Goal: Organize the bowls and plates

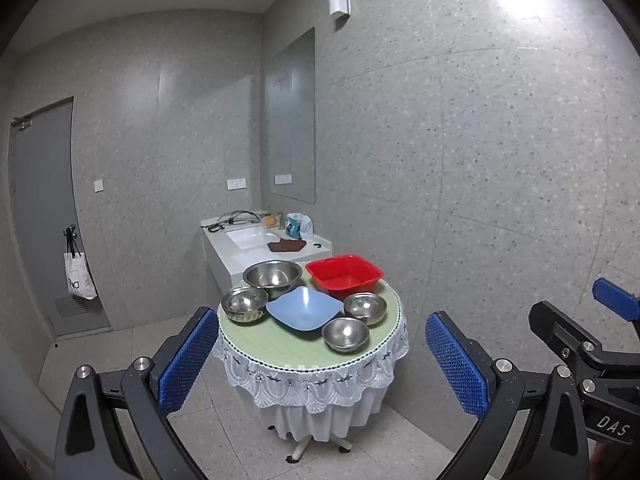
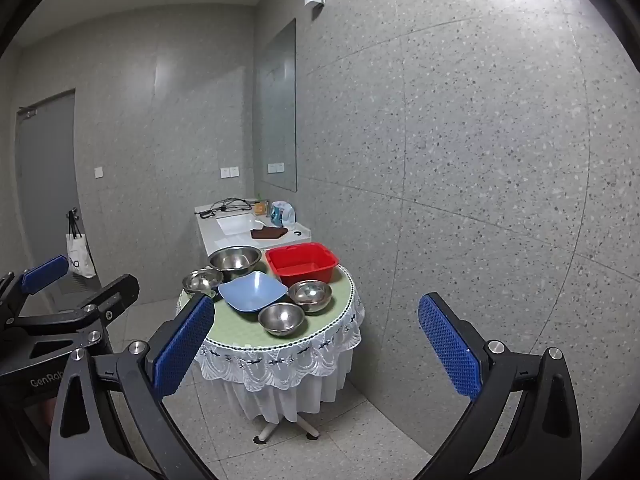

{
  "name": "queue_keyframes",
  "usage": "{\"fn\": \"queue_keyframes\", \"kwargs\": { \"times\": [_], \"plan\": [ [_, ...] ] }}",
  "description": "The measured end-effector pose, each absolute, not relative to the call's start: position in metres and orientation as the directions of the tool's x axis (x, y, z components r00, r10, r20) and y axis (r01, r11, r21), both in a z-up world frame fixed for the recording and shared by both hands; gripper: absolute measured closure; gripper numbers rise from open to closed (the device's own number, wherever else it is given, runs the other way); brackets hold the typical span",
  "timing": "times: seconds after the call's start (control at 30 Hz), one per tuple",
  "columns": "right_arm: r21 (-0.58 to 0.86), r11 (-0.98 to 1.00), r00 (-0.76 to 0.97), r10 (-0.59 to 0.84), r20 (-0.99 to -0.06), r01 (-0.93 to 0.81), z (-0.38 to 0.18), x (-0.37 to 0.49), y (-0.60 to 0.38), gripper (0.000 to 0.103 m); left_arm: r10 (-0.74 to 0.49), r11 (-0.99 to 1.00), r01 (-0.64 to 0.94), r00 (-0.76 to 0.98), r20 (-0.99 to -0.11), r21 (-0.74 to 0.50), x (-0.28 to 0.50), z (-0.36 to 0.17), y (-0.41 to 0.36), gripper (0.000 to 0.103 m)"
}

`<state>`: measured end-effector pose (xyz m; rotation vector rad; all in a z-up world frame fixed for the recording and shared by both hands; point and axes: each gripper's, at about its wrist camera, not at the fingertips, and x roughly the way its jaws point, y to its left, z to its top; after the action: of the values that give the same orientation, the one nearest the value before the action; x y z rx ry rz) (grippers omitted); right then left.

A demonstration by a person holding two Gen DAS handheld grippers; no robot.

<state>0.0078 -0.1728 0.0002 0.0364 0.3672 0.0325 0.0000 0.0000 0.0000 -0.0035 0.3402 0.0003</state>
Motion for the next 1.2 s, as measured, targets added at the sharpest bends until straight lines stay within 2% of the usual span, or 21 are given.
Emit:
{"fn": "queue_keyframes", "kwargs": {
  "times": [1.2],
  "plan": [
    [0.039,0.999,0.935,0.045,-0.351,-0.034,-0.002,0.007,-0.171,0.000,0.011,1.000,-0.014,0.946,-0.324,-0.007,-0.003,0.001,0.000,0.001]
  ]
}}
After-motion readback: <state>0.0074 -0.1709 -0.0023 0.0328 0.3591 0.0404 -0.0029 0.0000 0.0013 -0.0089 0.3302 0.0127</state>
